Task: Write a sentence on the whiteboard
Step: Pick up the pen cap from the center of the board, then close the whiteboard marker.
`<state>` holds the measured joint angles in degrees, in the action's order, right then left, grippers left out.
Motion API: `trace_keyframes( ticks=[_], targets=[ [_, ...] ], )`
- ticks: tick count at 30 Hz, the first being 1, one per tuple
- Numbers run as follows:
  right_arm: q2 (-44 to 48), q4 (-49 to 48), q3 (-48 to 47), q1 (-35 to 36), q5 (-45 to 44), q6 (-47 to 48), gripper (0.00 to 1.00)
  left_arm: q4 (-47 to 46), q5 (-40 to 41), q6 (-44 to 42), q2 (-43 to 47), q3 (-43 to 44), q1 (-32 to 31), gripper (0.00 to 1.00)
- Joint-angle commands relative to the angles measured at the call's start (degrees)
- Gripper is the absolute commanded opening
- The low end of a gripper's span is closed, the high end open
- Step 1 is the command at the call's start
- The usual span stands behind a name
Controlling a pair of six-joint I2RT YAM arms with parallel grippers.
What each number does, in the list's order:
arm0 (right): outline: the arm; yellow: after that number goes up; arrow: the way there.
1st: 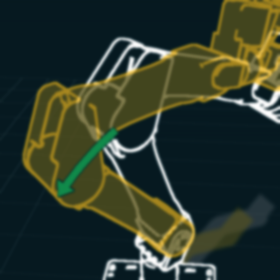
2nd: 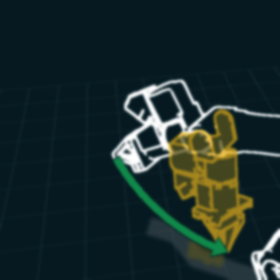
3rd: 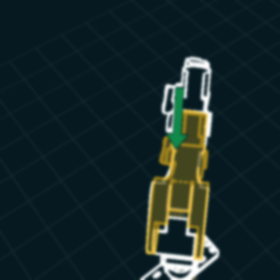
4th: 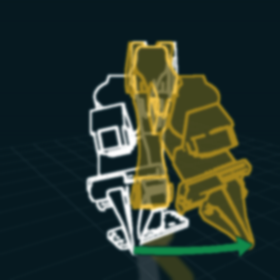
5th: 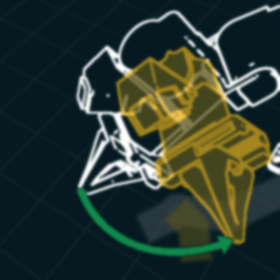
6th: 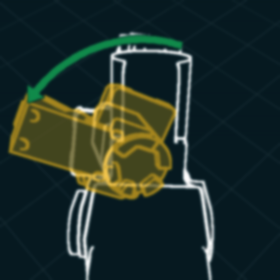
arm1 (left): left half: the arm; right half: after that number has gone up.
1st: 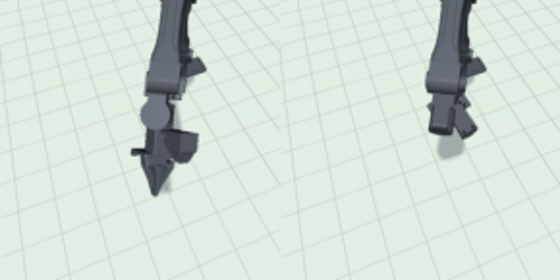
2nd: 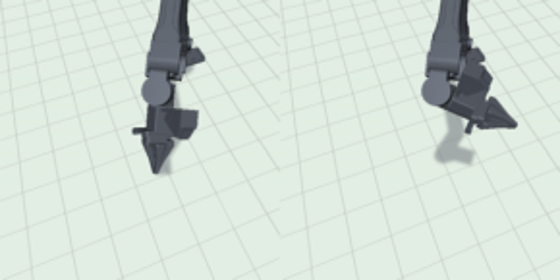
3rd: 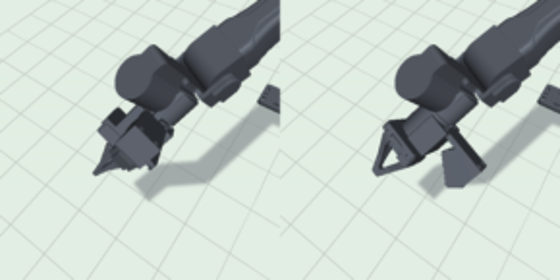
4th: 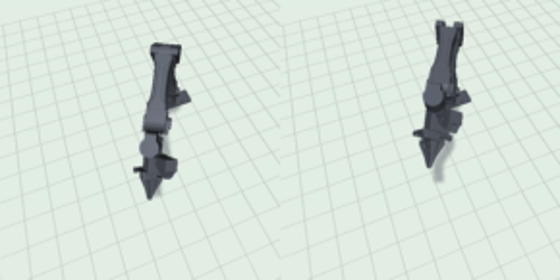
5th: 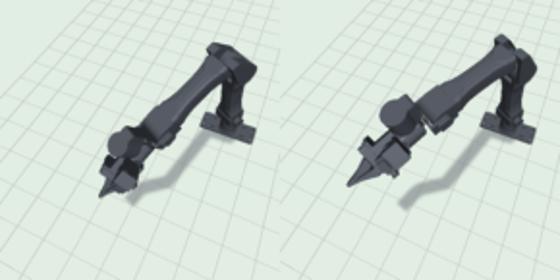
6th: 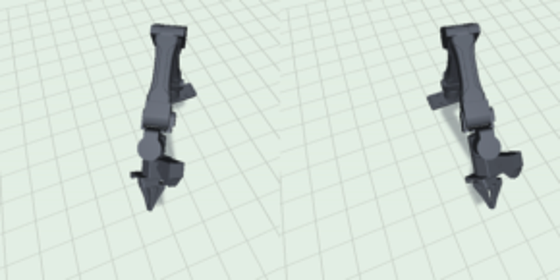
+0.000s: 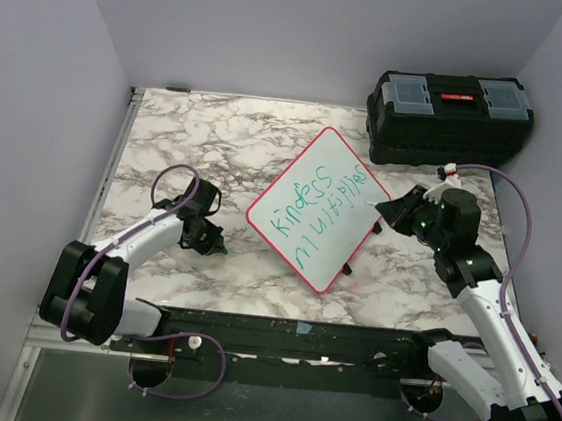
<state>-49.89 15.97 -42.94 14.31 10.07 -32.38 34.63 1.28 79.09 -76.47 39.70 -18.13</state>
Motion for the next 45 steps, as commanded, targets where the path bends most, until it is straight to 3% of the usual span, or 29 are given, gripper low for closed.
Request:
trace_keyframes(
  ticks=[1,10,16,27,32,37,45],
  targets=[
    [1.1,-0.4,-2.4,0.3,4.9,1.5,0.01,2.1,-3.8,1.4,5.4,-2.1,-0.3,0.0],
    [2.8,-2.2,-5.2,0.4,11.5,2.4,0.01,-7.4,-7.4,1.5,19.0,-8.7,-0.2,0.0],
    [2.9,-4.6,-6.8,0.4,14.8,1.8,0.01,-9.0,-5.5,1.6,28.2,-10.9,-0.1,0.0],
    [-0.4,-7.0,-11.9,0.6,19.2,0.4,0.01,5.6,-4.4,1.7,29.1,-0.1,0.3,0.0],
    [-2.2,-8.5,-14.4,3.3,19.3,0.6,0.01,10.2,-7.7,3.2,28.4,5.7,0.6,0.0],
    [-4.8,-8.6,-18.1,10.7,14.3,1.9,0.01,10.4,-12.1,5.2,29.8,9.7,0.5,0.0],
    [-11.4,-8.7,-23.5,33.3,-0.4,7.8,0.01,13.1,-13.4,12.4,32.4,15.1,0.6,0.0]
  ],
)
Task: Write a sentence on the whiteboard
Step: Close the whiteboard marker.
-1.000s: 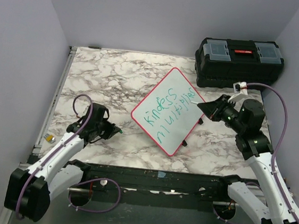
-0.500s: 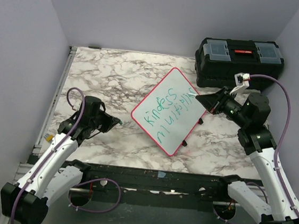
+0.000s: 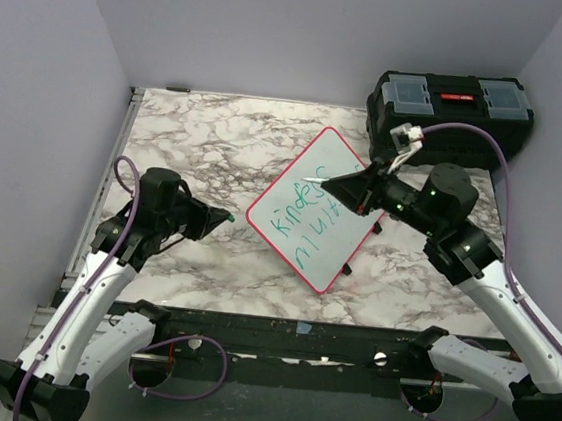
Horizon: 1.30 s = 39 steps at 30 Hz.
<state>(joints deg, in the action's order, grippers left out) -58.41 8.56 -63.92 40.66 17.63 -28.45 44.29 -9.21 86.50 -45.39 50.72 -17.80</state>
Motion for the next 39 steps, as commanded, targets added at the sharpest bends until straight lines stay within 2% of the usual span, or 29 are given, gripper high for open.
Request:
trace_keyframes(
  ticks=[1,8,13,26,39],
  targets=[
    [-4.2,-1.7,-2.8,8.2,-8.0,4.3,0.01,4.7,-3.0,5.4,1.1,5.0,0.3,0.0],
    [-10.1,-5.7,-3.2,14.6,-9.4,5.1,0.01,6.6,-6.3,10.4,1.1,7.1,0.4,0.0],
    [-12.8,-6.7,-4.5,17.2,-10.5,5.5,0.01,2.9,-10.0,14.3,1.6,4.4,0.4,0.0],
    [-15.2,-6.9,-4.9,18.5,-12.6,5.1,0.01,3.6,-8.9,16.1,3.1,4.9,0.4,0.0],
    [-13.8,-6.5,-3.0,19.5,-14.5,4.3,0.01,2.0,-8.9,18.4,3.9,3.8,0.5,0.0]
  ],
)
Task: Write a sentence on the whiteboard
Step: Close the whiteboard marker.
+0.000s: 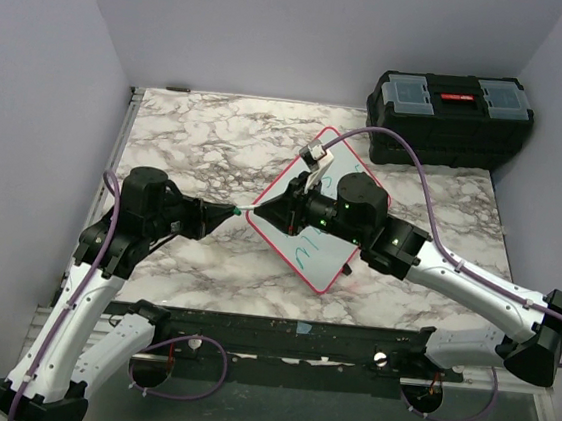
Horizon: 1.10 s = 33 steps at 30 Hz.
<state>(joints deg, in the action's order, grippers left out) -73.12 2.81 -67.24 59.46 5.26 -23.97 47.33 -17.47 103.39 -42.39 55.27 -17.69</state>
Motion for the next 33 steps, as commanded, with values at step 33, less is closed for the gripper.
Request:
trace_keyframes(
  ticks=[33],
  targets=[
    [1.3,-0.6,2.1,1.2,-4.2,-0.7,0.01,-1.9,-0.8,3.0,0.7,-0.8,0.4,0.0]
  ],
)
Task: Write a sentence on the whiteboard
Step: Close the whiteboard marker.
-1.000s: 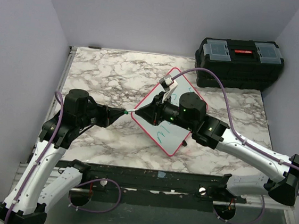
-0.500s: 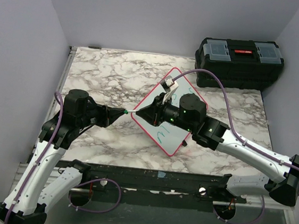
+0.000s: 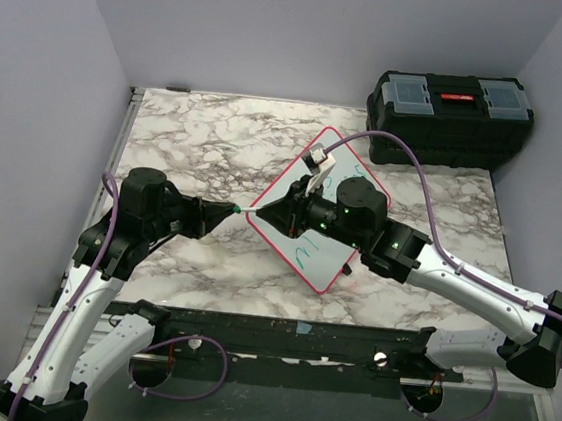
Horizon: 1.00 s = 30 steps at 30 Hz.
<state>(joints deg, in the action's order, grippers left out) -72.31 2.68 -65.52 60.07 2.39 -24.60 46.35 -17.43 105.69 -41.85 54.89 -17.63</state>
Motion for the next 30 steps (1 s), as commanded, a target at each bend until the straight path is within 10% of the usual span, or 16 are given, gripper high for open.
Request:
trace_keyframes(
  ticks=[1,30],
  targets=[
    [0.2,-0.5,0.3,0.7,-1.4,0.0,0.01,-1.1,-0.9,0.7,0.2,-0.4,0.3,0.0],
    [-6.3,-5.8,-0.8,5.0,-8.6,-0.6,0.01,0.3,-0.4,5.3,-1.6,1.4,0.3,0.0]
  ],
)
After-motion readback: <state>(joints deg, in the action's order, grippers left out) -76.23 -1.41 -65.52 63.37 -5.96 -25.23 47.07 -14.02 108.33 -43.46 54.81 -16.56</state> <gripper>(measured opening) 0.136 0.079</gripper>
